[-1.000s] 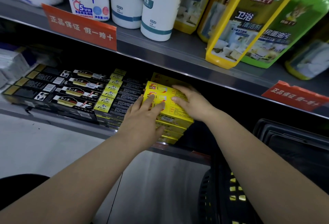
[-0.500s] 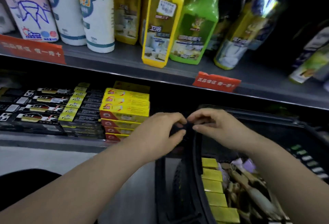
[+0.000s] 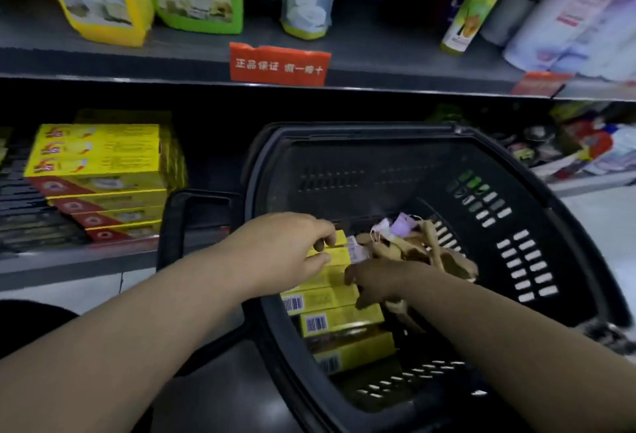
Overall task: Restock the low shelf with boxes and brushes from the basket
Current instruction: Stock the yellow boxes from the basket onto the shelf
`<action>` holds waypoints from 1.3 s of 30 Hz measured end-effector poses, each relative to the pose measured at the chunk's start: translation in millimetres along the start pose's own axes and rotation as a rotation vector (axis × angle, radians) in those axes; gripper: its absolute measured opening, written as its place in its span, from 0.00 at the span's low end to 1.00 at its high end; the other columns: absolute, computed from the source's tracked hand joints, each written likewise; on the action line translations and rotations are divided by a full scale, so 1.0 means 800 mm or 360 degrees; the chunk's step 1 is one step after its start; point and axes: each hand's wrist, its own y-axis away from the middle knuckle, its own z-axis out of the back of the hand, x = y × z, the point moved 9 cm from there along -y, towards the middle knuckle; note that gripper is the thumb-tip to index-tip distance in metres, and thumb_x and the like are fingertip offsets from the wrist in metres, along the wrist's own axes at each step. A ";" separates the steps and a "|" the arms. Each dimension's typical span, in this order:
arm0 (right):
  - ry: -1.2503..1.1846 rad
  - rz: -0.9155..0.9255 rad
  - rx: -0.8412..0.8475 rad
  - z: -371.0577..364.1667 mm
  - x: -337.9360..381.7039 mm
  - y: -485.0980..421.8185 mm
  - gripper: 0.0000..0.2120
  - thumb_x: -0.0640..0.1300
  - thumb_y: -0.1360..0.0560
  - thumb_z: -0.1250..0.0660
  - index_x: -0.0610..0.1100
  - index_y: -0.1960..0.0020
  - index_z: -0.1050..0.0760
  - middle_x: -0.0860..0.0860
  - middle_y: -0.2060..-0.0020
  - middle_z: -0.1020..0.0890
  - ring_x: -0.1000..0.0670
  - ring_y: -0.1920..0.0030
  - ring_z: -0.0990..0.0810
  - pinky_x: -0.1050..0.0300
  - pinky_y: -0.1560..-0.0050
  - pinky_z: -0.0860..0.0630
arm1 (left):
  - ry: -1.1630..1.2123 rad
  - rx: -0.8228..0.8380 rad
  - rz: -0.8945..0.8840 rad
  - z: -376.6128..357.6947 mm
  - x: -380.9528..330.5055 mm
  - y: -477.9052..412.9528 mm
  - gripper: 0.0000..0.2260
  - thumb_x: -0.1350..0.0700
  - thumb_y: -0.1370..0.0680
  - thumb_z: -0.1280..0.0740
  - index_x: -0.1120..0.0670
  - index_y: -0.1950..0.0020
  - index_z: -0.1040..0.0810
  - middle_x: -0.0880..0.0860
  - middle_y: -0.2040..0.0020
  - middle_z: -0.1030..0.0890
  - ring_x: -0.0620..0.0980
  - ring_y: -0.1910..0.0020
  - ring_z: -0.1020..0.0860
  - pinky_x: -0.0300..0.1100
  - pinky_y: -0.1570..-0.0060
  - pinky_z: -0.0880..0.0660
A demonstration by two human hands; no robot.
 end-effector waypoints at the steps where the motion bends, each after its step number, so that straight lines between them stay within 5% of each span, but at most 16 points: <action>1: 0.0124 -0.0051 0.0124 -0.024 -0.004 -0.009 0.32 0.48 0.28 0.29 0.43 0.28 0.38 0.43 0.36 0.26 0.42 0.38 0.26 0.53 0.42 0.29 | -0.0016 0.0045 -0.0005 -0.003 0.000 -0.001 0.12 0.46 0.21 0.41 0.44 0.38 0.28 0.41 0.42 0.24 0.44 0.45 0.25 0.42 0.49 0.27; 5: 0.0390 -0.0116 0.0186 -0.065 -0.007 -0.034 0.35 0.46 0.26 0.31 0.38 0.26 0.46 0.40 0.32 0.30 0.40 0.37 0.26 0.47 0.45 0.27 | -0.0035 0.0126 -0.0015 -0.007 -0.003 -0.007 0.13 0.46 0.21 0.41 0.44 0.37 0.29 0.41 0.42 0.24 0.44 0.44 0.26 0.43 0.47 0.27; 10: 0.0361 -0.0072 0.0066 -0.054 -0.013 -0.041 0.36 0.45 0.28 0.29 0.40 0.29 0.48 0.38 0.41 0.25 0.40 0.47 0.21 0.51 0.57 0.26 | 0.0114 0.0158 0.0022 -0.006 -0.008 -0.011 0.12 0.47 0.21 0.39 0.44 0.38 0.28 0.39 0.45 0.23 0.42 0.45 0.25 0.44 0.46 0.27; 15: 0.0318 0.0109 -0.0144 0.020 -0.017 0.009 0.29 0.47 0.33 0.25 0.46 0.35 0.31 0.48 0.41 0.22 0.45 0.43 0.23 0.57 0.54 0.30 | 0.0490 0.0028 0.0200 0.004 0.003 -0.011 0.10 0.52 0.21 0.39 0.46 0.41 0.25 0.38 0.53 0.23 0.41 0.51 0.23 0.44 0.48 0.25; 19: -0.0076 0.0097 -0.0607 0.092 -0.046 0.090 0.21 0.47 0.37 0.25 0.54 0.46 0.26 0.58 0.55 0.22 0.53 0.53 0.24 0.57 0.56 0.27 | 0.0702 -0.0134 0.0359 0.005 0.014 -0.015 0.13 0.52 0.21 0.39 0.48 0.36 0.28 0.42 0.44 0.24 0.39 0.46 0.25 0.36 0.45 0.29; 22: -0.0442 0.0290 -0.1103 0.131 -0.044 0.148 0.21 0.41 0.38 0.26 0.53 0.51 0.32 0.59 0.52 0.26 0.56 0.51 0.27 0.55 0.53 0.25 | 0.1021 -0.0165 0.0483 0.002 0.020 -0.017 0.17 0.50 0.21 0.40 0.50 0.33 0.31 0.44 0.39 0.26 0.40 0.43 0.26 0.33 0.47 0.32; 28: -0.0190 0.0764 -0.1821 0.160 0.007 0.208 0.24 0.34 0.37 0.25 0.48 0.50 0.34 0.47 0.46 0.25 0.47 0.47 0.26 0.54 0.52 0.25 | 0.1970 0.0349 0.0706 -0.040 -0.009 -0.013 0.16 0.46 0.25 0.35 0.55 0.44 0.21 0.52 0.52 0.15 0.49 0.53 0.17 0.41 0.54 0.20; 31: -0.0371 0.0667 -0.1973 0.162 -0.008 0.195 0.22 0.32 0.33 0.27 0.45 0.46 0.34 0.44 0.42 0.27 0.51 0.43 0.27 0.56 0.46 0.25 | 0.2148 0.0243 0.0718 -0.043 -0.011 -0.018 0.10 0.52 0.24 0.34 0.56 0.49 0.20 0.54 0.54 0.14 0.49 0.57 0.16 0.40 0.57 0.20; 33: -0.0625 0.0251 -0.1830 0.157 -0.044 0.161 0.25 0.33 0.31 0.30 0.44 0.39 0.36 0.46 0.39 0.29 0.51 0.41 0.28 0.54 0.43 0.26 | 0.2200 0.0099 0.0788 -0.044 0.000 -0.021 0.08 0.54 0.24 0.33 0.56 0.48 0.21 0.54 0.53 0.15 0.49 0.58 0.16 0.41 0.58 0.19; 34: -0.0670 0.0013 -0.1545 0.141 -0.061 0.133 0.27 0.36 0.30 0.30 0.45 0.36 0.38 0.46 0.38 0.28 0.50 0.42 0.26 0.54 0.43 0.26 | 0.2198 0.0042 0.0812 -0.045 0.006 -0.023 0.08 0.55 0.24 0.33 0.55 0.47 0.22 0.54 0.52 0.15 0.49 0.56 0.17 0.41 0.58 0.20; 37: -0.0397 -0.0115 -0.0142 0.027 -0.051 0.056 0.28 0.48 0.27 0.32 0.47 0.31 0.40 0.46 0.37 0.26 0.50 0.49 0.23 0.58 0.51 0.27 | 0.2155 -0.0075 0.0835 -0.047 0.018 -0.025 0.08 0.57 0.24 0.32 0.50 0.47 0.28 0.52 0.49 0.18 0.48 0.52 0.19 0.40 0.58 0.23; 39: -0.0251 -0.0032 0.0538 -0.052 -0.030 0.040 0.31 0.50 0.25 0.33 0.46 0.27 0.42 0.46 0.30 0.32 0.46 0.35 0.29 0.56 0.43 0.31 | 0.2144 -0.0090 0.0824 -0.050 0.021 -0.026 0.11 0.58 0.24 0.32 0.49 0.45 0.30 0.52 0.48 0.18 0.48 0.52 0.18 0.40 0.60 0.23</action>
